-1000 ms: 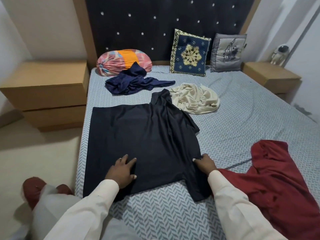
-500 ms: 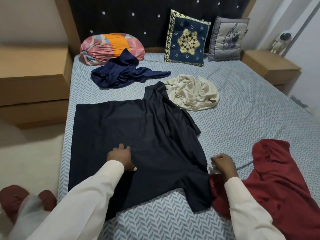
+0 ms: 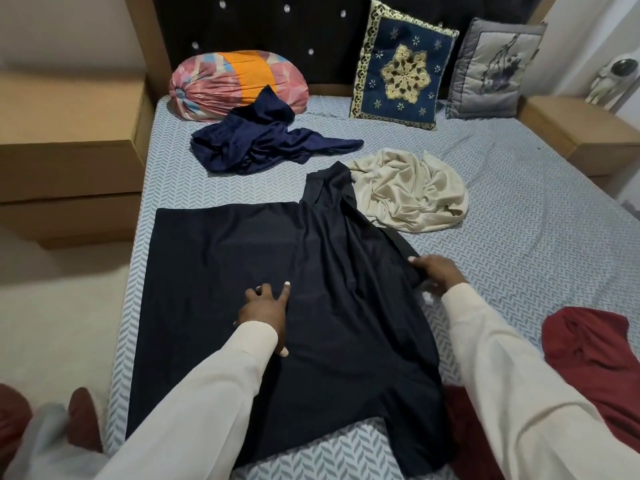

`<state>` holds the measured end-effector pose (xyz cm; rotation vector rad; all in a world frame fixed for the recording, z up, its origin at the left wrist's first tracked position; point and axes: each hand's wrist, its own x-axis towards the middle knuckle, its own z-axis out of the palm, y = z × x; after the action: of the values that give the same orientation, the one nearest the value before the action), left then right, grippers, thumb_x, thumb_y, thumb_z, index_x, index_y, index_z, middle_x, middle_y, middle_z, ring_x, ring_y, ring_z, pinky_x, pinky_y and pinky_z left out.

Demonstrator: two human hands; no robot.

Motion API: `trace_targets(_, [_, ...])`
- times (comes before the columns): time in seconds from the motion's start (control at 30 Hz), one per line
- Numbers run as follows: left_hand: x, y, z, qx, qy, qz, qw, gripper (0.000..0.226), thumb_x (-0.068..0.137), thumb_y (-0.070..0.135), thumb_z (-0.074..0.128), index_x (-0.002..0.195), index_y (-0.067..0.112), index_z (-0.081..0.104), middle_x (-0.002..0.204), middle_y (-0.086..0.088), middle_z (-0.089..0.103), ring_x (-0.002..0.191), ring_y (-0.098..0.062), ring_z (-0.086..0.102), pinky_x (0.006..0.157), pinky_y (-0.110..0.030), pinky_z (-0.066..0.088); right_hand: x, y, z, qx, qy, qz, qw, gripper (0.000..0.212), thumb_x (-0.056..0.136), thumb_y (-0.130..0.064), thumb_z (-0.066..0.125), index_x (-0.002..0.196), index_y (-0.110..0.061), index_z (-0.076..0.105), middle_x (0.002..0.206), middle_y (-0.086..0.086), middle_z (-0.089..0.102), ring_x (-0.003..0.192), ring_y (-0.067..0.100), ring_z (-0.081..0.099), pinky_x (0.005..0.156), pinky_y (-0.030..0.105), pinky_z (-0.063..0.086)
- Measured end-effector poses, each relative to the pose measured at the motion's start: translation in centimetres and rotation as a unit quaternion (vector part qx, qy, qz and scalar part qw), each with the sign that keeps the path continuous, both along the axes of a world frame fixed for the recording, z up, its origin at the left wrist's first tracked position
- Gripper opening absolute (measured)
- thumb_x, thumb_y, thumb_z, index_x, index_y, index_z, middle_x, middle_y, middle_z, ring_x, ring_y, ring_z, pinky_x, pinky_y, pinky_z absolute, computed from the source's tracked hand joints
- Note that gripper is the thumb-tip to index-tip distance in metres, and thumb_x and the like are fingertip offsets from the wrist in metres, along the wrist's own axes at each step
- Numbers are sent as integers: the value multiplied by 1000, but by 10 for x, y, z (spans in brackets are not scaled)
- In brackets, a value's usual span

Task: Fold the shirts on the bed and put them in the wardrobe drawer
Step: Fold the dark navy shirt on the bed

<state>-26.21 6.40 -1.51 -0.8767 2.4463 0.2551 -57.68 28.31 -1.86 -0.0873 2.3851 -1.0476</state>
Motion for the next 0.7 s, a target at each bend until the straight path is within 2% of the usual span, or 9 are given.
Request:
trace_targets(0.1, [-7, -1, -6, 2, -20, 7, 1000, 142, 53, 47, 91, 151, 40, -12, 149, -9, 8, 132, -39, 19, 89, -55, 52, -13, 28, 14, -105, 28, -175, 979, 21, 84, -19, 73, 72, -17, 56, 77, 3, 57, 69, 17, 50, 59, 27, 37])
trace_targets(0.17, [-10, -1, -7, 6, -30, 9, 999, 144, 53, 45, 92, 150, 41, -15, 147, -9, 7, 131, -40, 18, 87, -57, 52, -14, 46, 9, -128, 16, -226, 966, 20, 87, -13, 70, 73, -16, 56, 77, 6, 56, 61, 15, 50, 53, 23, 37])
trace_targets(0.27, [-11, -1, -8, 3, -33, 7, 999, 145, 53, 45, 92, 149, 41, -17, 146, -9, 8, 130, -41, 19, 87, -57, 52, -3, 56, -3, -84, -34, -230, 969, 26, 94, -18, 60, 71, -15, 49, 70, 9, 47, 48, 15, 44, 47, 22, 40])
trace_targets(0.4, [-6, -1, -9, 5, -12, 3, 1000, 141, 54, 47, 91, 150, 40, -12, 147, -10, 11, 131, -40, 19, 89, -54, 52, 37, 61, -12, -14, -58, -169, 984, 27, 98, -26, 48, 73, -16, 51, 84, 10, 57, 57, 16, 52, 54, 26, 44])
trace_targets(0.53, [6, 3, -8, 1, 17, -4, 1000, 130, 62, 45, 86, 152, 38, -6, 153, -16, 9, 134, -41, 19, 94, -53, 49, 101, 65, -2, -71, -162, -118, 977, 40, 96, -50, 52, 69, -20, 51, 48, -5, 47, 35, 8, 41, 37, 16, 31])
trace_targets(0.57, [11, 6, -6, 1, 26, -7, 1000, 127, 64, 45, 85, 152, 37, -6, 155, -17, 8, 135, -41, 19, 95, -52, 49, 113, 67, 1, -80, -179, -95, 976, 37, 95, -48, 54, 75, -18, 59, 52, -5, 56, 39, 7, 49, 38, 17, 37])
trace_targets(0.6, [15, 7, -6, 2, 35, -9, 999, 124, 67, 45, 83, 153, 36, -5, 155, -17, 8, 136, -41, 20, 96, -52, 48, 120, 69, 1, -88, -188, -75, 975, 32, 95, -43, 58, 90, -12, 67, 67, -1, 67, 52, 9, 60, 46, 19, 45])
trace_targets(0.67, [25, 11, -3, 5, 56, -14, 998, 116, 73, 46, 79, 153, 35, -4, 155, -16, 13, 137, -39, 22, 98, -50, 46, 131, 74, 6, -103, -177, -47, 978, 31, 94, -30, 63, 116, -8, 65, 93, 1, 73, 78, 12, 66, 60, 24, 49])
trace_targets(0.7, [31, 12, -3, 8, 71, -13, 997, 111, 76, 47, 76, 154, 34, -2, 155, -14, 16, 137, -37, 24, 99, -49, 45, 133, 77, 9, -118, -175, -40, 977, 29, 94, -27, 62, 118, -10, 64, 97, -1, 73, 83, 11, 65, 62, 24, 47])
